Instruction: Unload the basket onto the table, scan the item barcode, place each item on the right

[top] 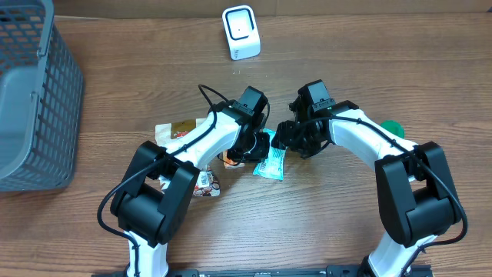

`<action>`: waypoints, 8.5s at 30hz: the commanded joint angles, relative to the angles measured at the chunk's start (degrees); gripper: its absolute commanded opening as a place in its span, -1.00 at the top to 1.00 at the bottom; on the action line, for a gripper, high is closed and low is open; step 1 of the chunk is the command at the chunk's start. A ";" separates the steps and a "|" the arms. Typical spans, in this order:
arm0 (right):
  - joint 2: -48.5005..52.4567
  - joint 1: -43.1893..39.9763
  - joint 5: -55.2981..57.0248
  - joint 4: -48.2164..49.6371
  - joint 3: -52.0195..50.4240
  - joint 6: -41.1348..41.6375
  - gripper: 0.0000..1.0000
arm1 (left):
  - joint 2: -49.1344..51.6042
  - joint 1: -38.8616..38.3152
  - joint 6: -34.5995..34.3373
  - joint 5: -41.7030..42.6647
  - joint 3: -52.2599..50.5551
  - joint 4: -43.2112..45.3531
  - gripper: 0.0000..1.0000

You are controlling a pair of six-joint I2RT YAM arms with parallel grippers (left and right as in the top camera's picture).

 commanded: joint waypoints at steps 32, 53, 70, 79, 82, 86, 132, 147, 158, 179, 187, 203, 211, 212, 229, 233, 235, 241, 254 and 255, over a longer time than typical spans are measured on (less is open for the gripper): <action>-1.03 -1.25 0.31 7.78 -5.70 6.27 0.91 | -0.15 4.24 3.32 -1.27 0.39 -4.79 0.92; -1.03 -1.25 0.57 8.20 -5.70 6.25 0.82 | -10.88 15.21 4.35 -16.90 9.64 -11.32 0.75; -1.03 -1.25 0.52 8.39 -5.62 3.21 0.93 | -10.86 28.63 6.51 -19.91 9.62 -12.35 -1.00; -2.75 -1.25 -0.50 1.51 2.69 -6.23 0.93 | -10.86 28.61 6.49 -19.87 9.62 -12.13 -1.00; -4.85 -1.18 0.92 -1.42 6.69 -9.60 0.93 | -10.86 28.61 6.51 -19.87 9.62 -12.11 -1.00; -8.46 -1.14 5.16 -5.03 12.09 -13.05 0.93 | -10.86 28.61 6.51 -19.87 9.62 -12.13 -0.99; 27.21 12.13 52.65 24.22 57.94 -57.66 0.93 | -10.86 28.61 6.51 -19.87 9.60 -12.11 -1.00; 36.87 12.79 59.56 53.68 57.94 -48.59 0.93 | -10.86 28.59 6.51 -19.87 9.60 -12.11 -1.00; 41.40 12.57 59.47 58.90 57.94 -48.57 0.93 | -10.86 28.61 6.51 -19.87 9.62 -12.11 -1.00; 41.55 14.25 59.43 47.89 57.94 -43.10 0.93 | -10.86 28.61 6.51 -19.87 9.60 -12.13 -1.00; 41.55 15.13 58.80 46.27 57.94 -39.52 0.93 | -10.86 28.61 6.51 -19.87 9.62 -12.11 -0.99; 32.57 14.91 60.94 42.82 57.96 -39.54 0.93 | -10.86 28.61 6.51 -19.87 9.62 -12.13 -0.99; 17.00 14.53 60.89 22.51 57.96 -31.28 0.93 | -10.86 28.61 6.51 -19.87 9.62 -12.11 -1.00; 15.15 14.19 60.89 18.60 57.96 -29.40 0.93 | -10.86 28.61 6.51 -19.87 9.62 -12.13 -0.99; 7.23 -2.60 22.80 -47.47 51.30 -16.87 0.93 | -10.86 28.61 6.51 -19.87 9.62 -12.11 -1.00; 7.23 -6.10 22.23 -46.29 42.10 -16.87 0.93 | -10.86 28.61 6.51 -19.87 9.62 -12.13 -0.99; 7.23 -7.21 22.29 -44.28 37.97 -16.87 0.93 | -10.86 28.61 6.49 -19.87 9.62 -12.13 -1.00; 7.26 -9.38 22.36 -35.65 27.15 -16.90 0.93 | -10.86 28.61 6.51 -19.87 9.62 -12.11 -0.99; 7.26 -9.66 26.45 -25.46 19.67 -16.83 0.14 | -10.86 28.59 6.51 -19.87 9.62 -12.11 -1.00; 7.26 -9.66 26.36 -25.18 19.67 -16.83 0.02 | -10.86 28.61 6.51 -19.87 9.62 -12.13 -1.00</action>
